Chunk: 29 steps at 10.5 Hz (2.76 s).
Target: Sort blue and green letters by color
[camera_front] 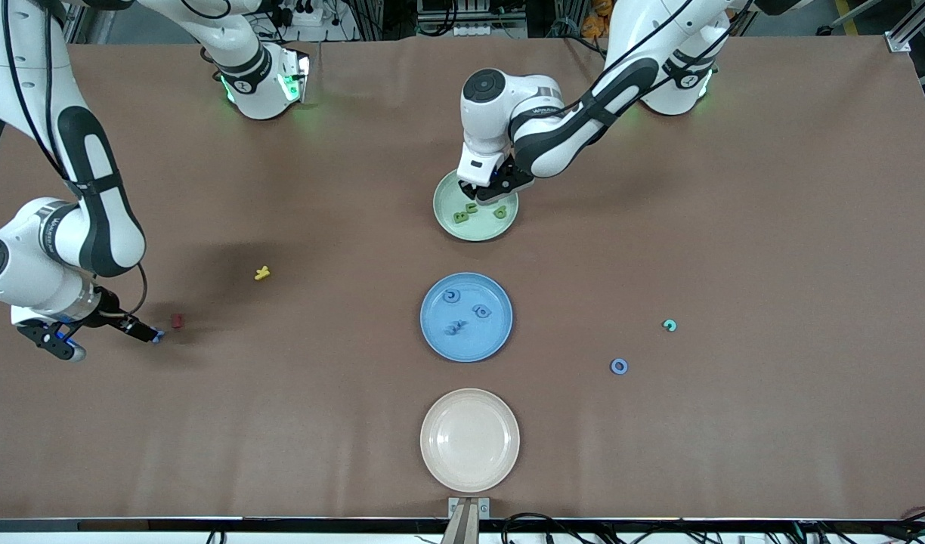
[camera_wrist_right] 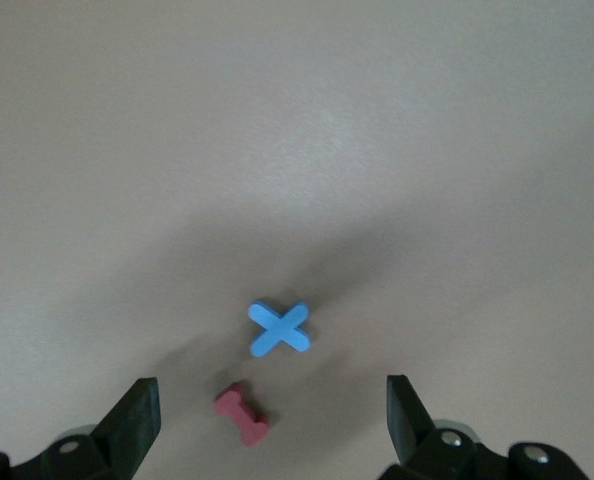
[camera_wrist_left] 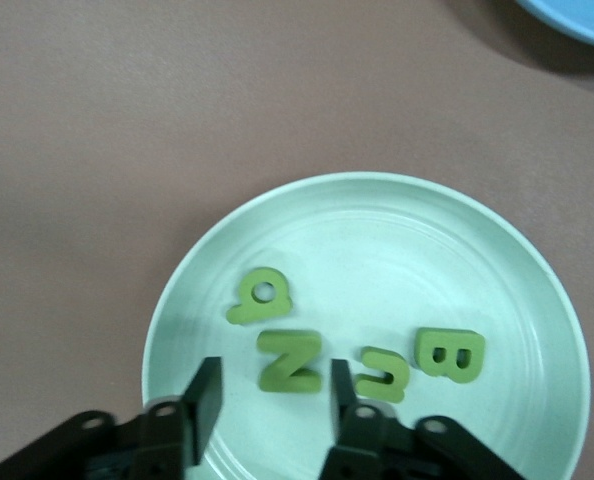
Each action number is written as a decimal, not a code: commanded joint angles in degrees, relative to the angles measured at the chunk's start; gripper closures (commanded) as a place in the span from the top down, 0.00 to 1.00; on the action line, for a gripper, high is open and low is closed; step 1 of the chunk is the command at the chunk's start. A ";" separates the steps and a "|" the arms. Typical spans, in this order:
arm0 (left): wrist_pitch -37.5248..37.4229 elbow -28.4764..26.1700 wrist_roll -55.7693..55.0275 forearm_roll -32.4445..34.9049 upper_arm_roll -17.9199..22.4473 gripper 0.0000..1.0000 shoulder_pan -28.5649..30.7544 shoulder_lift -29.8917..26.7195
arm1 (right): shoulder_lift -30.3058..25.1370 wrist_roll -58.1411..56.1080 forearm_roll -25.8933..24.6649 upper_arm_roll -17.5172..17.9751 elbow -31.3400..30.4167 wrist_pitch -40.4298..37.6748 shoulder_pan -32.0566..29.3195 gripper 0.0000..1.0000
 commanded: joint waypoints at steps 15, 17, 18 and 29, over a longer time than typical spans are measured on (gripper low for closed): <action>-4.17 6.43 16.81 -2.57 6.29 1.00 22.95 -1.07 | 5.82 -0.91 0.55 0.92 -2.52 11.80 -1.66 1.00; -4.17 6.25 19.97 -3.35 6.64 1.00 22.60 -1.26 | 5.99 -1.00 0.55 0.92 -2.43 12.06 -1.66 0.86; -4.08 5.55 24.09 -3.88 8.38 1.00 22.34 -1.95 | 6.17 -1.00 0.55 0.92 -2.43 12.15 -1.66 0.78; -4.78 -8.70 61.79 -16.08 22.73 1.00 11.69 -24.37 | 5.47 -1.00 0.38 1.19 1.42 9.01 -0.87 0.12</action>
